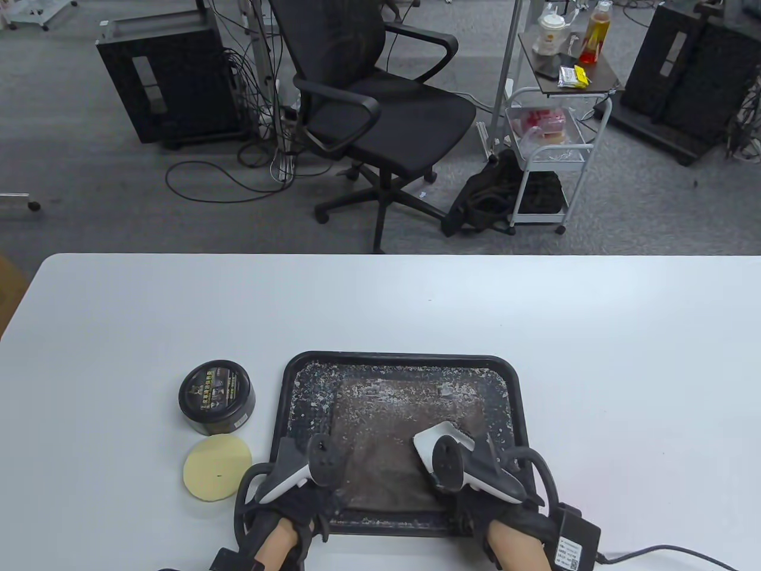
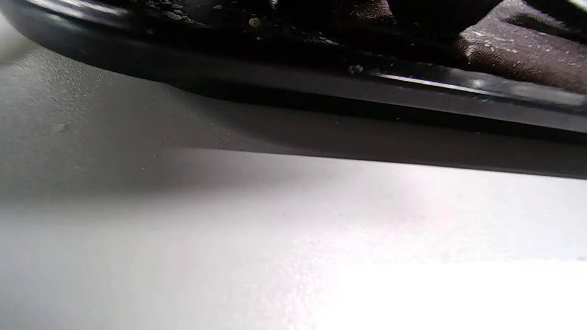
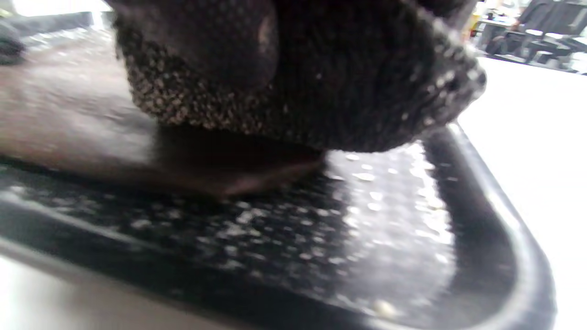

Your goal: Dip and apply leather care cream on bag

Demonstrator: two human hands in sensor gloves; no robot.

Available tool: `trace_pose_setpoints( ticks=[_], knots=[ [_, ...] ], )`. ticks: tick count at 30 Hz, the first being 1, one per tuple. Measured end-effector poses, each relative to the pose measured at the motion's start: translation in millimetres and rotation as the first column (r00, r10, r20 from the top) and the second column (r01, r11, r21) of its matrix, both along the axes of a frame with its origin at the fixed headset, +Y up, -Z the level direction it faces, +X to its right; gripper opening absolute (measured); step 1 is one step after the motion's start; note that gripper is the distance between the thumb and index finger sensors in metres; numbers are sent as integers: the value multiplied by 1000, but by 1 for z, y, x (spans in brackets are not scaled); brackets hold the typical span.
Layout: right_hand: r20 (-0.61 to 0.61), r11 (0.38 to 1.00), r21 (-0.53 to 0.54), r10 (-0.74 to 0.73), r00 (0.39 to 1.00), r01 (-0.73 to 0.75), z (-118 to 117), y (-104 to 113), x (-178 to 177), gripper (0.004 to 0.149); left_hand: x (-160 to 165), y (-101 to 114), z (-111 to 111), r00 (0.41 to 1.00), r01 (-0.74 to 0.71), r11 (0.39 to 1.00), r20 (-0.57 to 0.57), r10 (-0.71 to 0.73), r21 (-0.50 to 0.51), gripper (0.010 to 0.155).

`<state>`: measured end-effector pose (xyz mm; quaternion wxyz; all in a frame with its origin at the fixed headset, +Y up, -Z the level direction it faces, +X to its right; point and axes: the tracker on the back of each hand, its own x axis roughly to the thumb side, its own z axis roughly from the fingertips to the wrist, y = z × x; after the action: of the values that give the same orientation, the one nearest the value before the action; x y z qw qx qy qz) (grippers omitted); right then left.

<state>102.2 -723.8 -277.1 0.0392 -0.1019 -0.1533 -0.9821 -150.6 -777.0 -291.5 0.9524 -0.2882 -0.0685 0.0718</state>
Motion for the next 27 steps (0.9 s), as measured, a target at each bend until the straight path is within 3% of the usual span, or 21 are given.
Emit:
trace_pose_setpoints(
  ticks=[3, 9, 14, 27],
  knots=[
    [-74, 995, 8, -95, 993, 95, 2, -2, -21, 51, -1, 1, -1, 1000, 7, 1000, -2, -7, 17, 66],
    [-167, 988, 25, -146, 975, 152, 2, -8, -60, 51, -2, 1, -1, 1000, 2, 1000, -5, -2, 16, 65],
    [-259, 975, 6, -214, 942, 223, 2, -15, -84, 52, -7, -4, -2, 998, -60, 997, -28, 58, -57, 70],
    [-359, 975, -45, -217, 908, 216, 13, -15, -101, 52, -7, -7, -1, 999, -50, 996, -10, 50, -76, 70]
  ],
)
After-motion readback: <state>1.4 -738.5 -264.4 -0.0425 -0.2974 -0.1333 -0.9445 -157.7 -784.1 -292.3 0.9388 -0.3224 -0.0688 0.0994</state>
